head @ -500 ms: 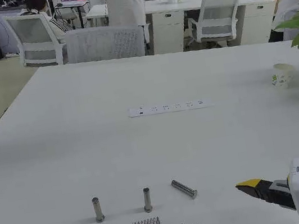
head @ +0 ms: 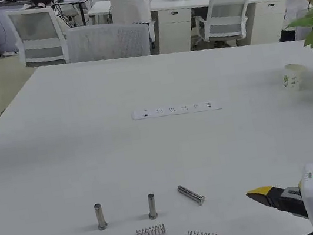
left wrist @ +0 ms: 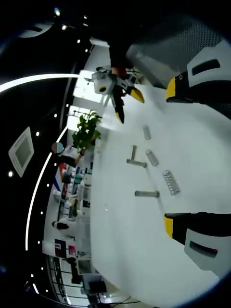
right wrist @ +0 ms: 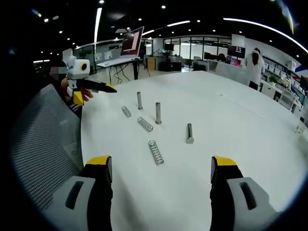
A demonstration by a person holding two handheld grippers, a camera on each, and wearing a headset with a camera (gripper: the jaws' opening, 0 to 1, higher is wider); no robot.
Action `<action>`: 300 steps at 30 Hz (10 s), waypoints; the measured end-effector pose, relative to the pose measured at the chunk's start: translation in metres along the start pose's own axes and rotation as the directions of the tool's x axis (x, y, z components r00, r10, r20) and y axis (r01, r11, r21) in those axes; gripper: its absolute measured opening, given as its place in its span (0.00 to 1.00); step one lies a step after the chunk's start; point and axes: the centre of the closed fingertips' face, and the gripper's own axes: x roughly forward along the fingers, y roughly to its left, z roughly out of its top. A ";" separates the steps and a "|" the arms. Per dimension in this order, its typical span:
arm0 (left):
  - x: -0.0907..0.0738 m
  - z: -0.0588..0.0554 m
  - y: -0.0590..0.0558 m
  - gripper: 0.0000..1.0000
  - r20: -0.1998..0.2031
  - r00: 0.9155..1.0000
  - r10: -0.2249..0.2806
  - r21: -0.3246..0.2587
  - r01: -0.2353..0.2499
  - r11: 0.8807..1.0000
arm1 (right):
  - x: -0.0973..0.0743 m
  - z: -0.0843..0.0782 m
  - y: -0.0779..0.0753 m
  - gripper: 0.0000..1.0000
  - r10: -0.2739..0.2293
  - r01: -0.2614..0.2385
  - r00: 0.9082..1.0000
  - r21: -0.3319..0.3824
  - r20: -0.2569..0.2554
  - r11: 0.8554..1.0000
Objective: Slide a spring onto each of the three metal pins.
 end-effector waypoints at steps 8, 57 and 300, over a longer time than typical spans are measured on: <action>0.001 -0.001 -0.001 0.91 -0.004 1.000 -0.003 0.001 0.003 1.000 | 0.001 -0.001 0.001 0.84 0.003 -0.003 1.000 -0.002 -0.006 1.000; 0.003 -0.007 0.001 0.91 -0.013 1.000 -0.012 -0.009 0.011 1.000 | 0.001 -0.004 0.001 0.83 0.002 -0.002 1.000 0.012 -0.019 1.000; -0.005 -0.002 -0.010 0.85 -0.031 1.000 -0.004 0.034 0.005 0.999 | 0.070 0.027 -0.061 0.12 -0.097 0.104 0.950 0.008 -0.297 0.995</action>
